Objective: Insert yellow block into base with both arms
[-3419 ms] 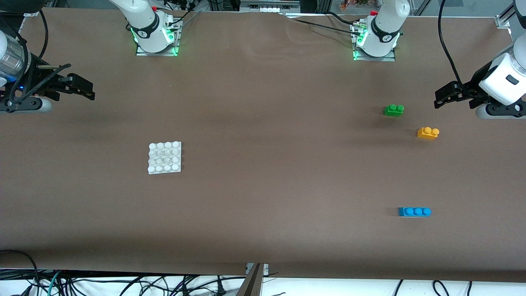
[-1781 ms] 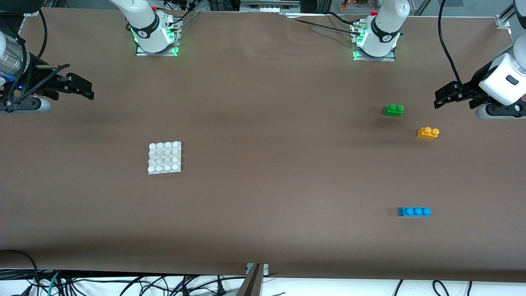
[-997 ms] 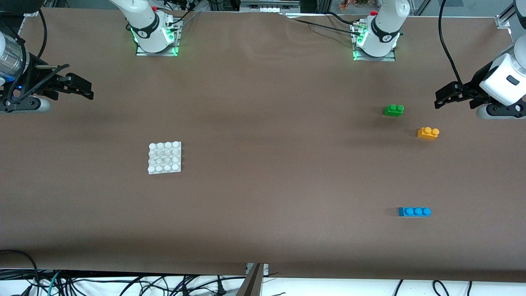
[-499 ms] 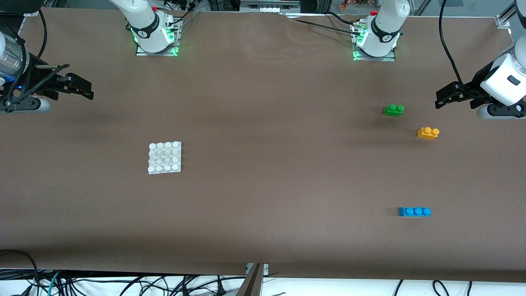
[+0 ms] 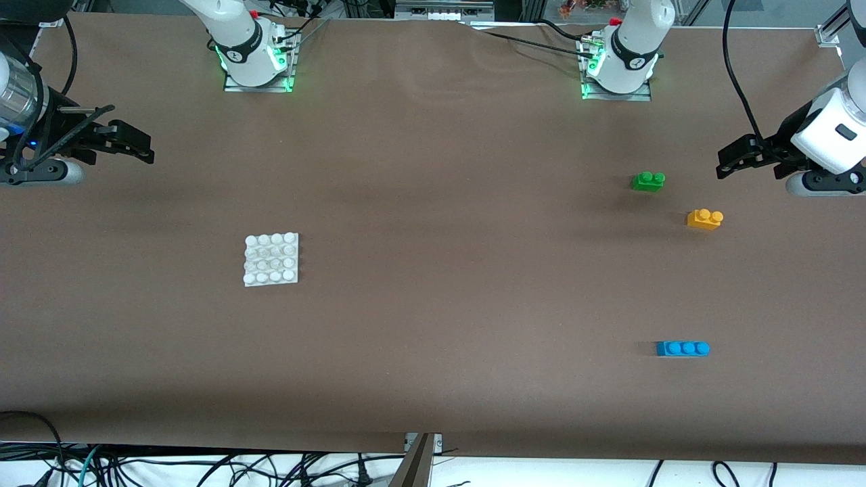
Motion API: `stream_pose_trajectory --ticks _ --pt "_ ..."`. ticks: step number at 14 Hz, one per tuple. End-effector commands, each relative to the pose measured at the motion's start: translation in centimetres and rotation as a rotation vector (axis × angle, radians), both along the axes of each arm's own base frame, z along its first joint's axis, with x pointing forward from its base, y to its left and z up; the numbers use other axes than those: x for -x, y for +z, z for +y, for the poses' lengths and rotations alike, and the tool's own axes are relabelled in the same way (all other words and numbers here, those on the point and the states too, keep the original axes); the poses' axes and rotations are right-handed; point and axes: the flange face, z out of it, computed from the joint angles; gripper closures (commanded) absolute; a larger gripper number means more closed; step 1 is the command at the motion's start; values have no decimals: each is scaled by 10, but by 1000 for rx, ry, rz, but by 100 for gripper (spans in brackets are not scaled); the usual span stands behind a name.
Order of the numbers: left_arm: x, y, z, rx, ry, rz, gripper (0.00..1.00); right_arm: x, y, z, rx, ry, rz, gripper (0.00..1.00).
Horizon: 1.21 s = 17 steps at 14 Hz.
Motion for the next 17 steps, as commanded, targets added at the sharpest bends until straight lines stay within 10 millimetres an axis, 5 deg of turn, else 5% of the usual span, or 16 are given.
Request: stream_pose_trajectory --ticks 1,9,17 --pt "-3 6 0 7 5 1 0 1 0 -2 -1 17 5 1" --pt "-3 6 0 7 5 1 0 -6 -46 3 -3 22 -6 1" --pt "-3 6 0 7 5 1 0 -7 -177 17 -4 -11 -91 1"
